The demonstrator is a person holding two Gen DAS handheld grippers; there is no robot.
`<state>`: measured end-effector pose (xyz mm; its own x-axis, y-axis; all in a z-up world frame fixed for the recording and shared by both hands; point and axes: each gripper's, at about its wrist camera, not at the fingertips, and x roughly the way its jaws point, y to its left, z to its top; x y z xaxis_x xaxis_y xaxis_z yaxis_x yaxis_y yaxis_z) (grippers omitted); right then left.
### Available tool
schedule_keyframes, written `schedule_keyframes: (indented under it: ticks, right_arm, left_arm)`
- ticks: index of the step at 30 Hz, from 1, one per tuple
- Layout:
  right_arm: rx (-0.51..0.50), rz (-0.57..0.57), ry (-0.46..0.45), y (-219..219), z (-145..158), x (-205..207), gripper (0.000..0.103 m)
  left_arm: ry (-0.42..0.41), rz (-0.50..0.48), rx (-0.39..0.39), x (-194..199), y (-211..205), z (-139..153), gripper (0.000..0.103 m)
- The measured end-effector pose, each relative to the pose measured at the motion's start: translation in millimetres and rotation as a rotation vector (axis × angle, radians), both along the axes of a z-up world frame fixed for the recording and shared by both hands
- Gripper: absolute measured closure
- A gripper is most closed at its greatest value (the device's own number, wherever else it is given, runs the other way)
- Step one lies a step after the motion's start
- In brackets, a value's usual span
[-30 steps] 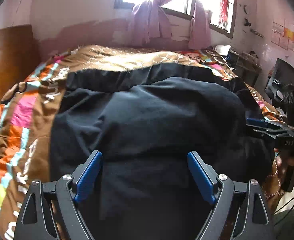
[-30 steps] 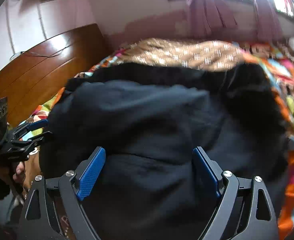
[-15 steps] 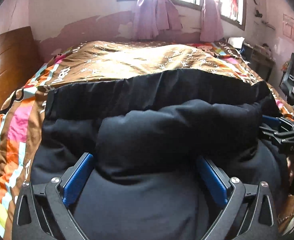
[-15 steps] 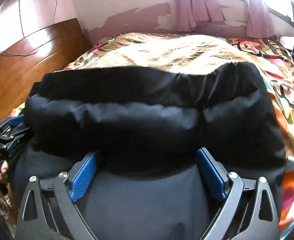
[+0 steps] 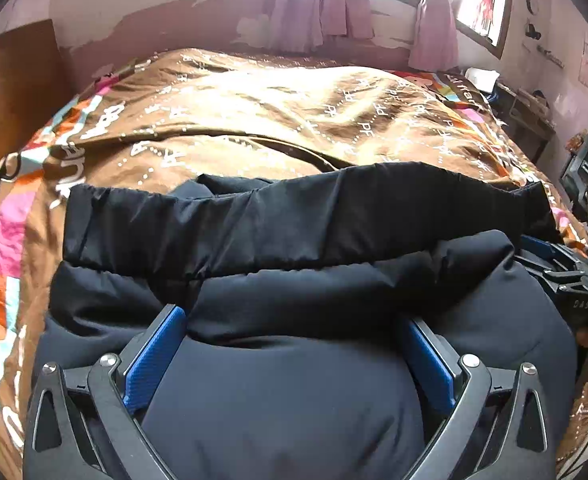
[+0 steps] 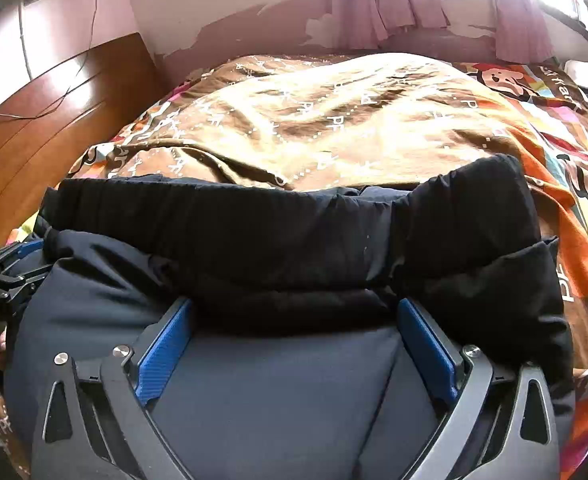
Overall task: Fold large clothes
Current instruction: 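Press the folded jacket flat with both open tools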
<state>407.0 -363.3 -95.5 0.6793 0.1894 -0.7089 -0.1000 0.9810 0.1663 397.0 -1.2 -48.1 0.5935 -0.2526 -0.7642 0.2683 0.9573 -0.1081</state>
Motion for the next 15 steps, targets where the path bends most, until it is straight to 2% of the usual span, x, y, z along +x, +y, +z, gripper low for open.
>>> schedule_keyframes:
  ticks: [4,15]
  right_arm:
    - [0.018,0.006,0.006,-0.3,-3.8,2.6,0.001]
    - [0.029,0.006,-0.004,0.8,-11.6,10.0,0.001]
  left_arm:
    - [0.009,0.000,-0.009,4.5,-2.1,-3.7,0.000]
    - [0.017,-0.005,-0.032,13.2,-4.1,-9.4,0.000]
